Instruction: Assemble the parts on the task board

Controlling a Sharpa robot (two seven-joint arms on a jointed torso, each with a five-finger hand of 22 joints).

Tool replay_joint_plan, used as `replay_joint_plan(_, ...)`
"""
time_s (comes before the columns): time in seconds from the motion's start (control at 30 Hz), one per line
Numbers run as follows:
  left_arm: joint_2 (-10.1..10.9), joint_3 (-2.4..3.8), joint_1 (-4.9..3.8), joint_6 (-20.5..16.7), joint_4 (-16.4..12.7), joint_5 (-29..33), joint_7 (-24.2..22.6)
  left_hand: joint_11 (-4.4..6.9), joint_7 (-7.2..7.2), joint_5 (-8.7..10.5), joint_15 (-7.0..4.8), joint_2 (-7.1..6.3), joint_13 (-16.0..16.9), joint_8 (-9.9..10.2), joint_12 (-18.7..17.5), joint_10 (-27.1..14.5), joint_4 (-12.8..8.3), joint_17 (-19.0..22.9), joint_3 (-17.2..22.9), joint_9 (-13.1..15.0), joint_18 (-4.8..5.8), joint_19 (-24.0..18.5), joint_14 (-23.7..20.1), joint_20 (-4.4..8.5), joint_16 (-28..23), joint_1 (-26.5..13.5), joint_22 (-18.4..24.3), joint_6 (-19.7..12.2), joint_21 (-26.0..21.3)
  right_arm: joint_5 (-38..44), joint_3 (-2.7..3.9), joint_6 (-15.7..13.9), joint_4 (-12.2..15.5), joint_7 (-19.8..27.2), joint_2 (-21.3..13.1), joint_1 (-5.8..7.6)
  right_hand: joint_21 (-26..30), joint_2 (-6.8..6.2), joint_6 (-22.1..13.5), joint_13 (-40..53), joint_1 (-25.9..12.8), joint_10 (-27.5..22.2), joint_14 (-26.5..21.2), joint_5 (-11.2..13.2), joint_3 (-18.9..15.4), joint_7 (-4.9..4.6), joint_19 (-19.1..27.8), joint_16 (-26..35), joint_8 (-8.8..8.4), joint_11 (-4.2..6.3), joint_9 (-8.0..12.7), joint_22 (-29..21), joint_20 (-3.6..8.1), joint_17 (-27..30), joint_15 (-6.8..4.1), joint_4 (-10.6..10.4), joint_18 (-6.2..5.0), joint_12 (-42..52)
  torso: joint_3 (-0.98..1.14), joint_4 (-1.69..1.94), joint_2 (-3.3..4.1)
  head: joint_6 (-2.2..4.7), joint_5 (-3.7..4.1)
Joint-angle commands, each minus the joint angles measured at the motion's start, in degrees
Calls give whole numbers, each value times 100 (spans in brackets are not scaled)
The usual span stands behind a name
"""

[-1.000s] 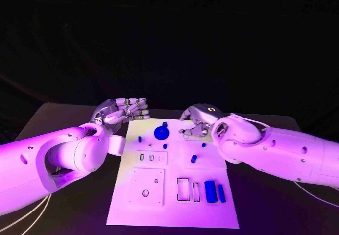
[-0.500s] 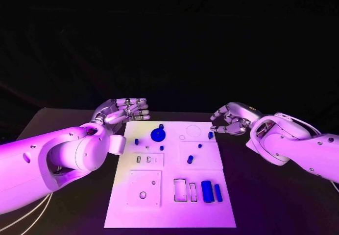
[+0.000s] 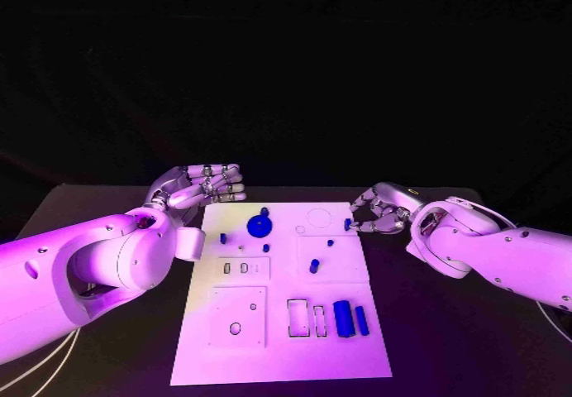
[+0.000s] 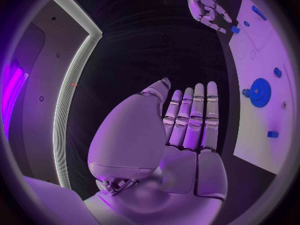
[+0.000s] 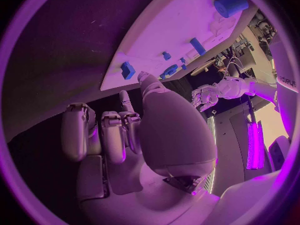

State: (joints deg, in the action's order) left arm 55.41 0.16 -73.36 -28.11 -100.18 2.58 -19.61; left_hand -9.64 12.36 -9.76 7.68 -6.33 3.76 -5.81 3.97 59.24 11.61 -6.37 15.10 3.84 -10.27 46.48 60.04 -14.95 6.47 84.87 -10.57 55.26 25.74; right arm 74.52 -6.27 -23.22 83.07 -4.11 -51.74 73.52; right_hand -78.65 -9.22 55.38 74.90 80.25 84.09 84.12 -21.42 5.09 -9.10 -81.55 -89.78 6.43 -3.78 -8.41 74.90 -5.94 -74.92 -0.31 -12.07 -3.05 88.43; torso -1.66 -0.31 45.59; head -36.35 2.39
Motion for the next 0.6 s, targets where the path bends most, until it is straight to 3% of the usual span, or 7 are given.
replay_joint_plan(0.03,-10,4,-5,116,-10,-29,-46,-22,5,19,8,3,-2,38,-19,-2,-30,-7,-1,-4,3,-45,37,-4,-15,38,-3,26,14,104,-1,102,-119,94,88,-57,19,1,-61,1297,75,405,588,0,5,0,21,-22,-35,-52,9,198,-22,-1508,47,36,-36,-39,-4,10,0,-36,-15)
replay_joint_plan(0.13,-8,4,-5,118,-6,-29,-45,-21,4,19,8,3,-2,41,-20,-1,-33,-7,0,-4,5,-55,38,-7,-18,39,-2,26,11,134,-1,82,-223,92,148,-89,33,2,-96,1287,91,395,588,13,8,-12,29,-22,-64,-62,15,187,-28,-1508,55,52,-39,-49,7,22,13,-37,-10)
replay_joint_plan(0.3,-4,4,-5,116,1,-29,-44,-21,4,19,7,3,-2,41,-20,-1,-33,-7,1,-4,5,-57,38,-7,-19,39,-1,26,11,160,-1,126,-301,122,185,-111,36,0,-107,1286,98,394,588,17,8,-16,31,-22,-74,-66,17,185,-31,-1508,58,59,-39,-50,1,17,10,-59,-21)
replay_joint_plan(0.47,1,4,-5,114,10,-29,-44,-21,4,19,7,3,-2,42,-21,-2,-34,-7,1,-4,5,-58,38,-8,-19,39,-1,26,10,209,-1,164,-280,140,201,-123,29,4,-103,1297,106,403,588,20,12,-16,25,-22,-74,-67,16,194,-33,-1508,60,64,-37,-40,10,2,6,-66,-51)
replay_joint_plan(0.6,1,4,-5,116,15,-29,-44,-21,3,19,7,3,-2,43,-21,-2,-35,-7,2,-4,5,-61,39,-9,-20,40,-1,26,10,223,-1,164,-294,143,220,-128,26,25,-64,1309,124,414,588,31,25,-13,20,-22,-63,-67,5,202,-38,-1508,63,80,-36,-29,6,9,3,-70,-38)
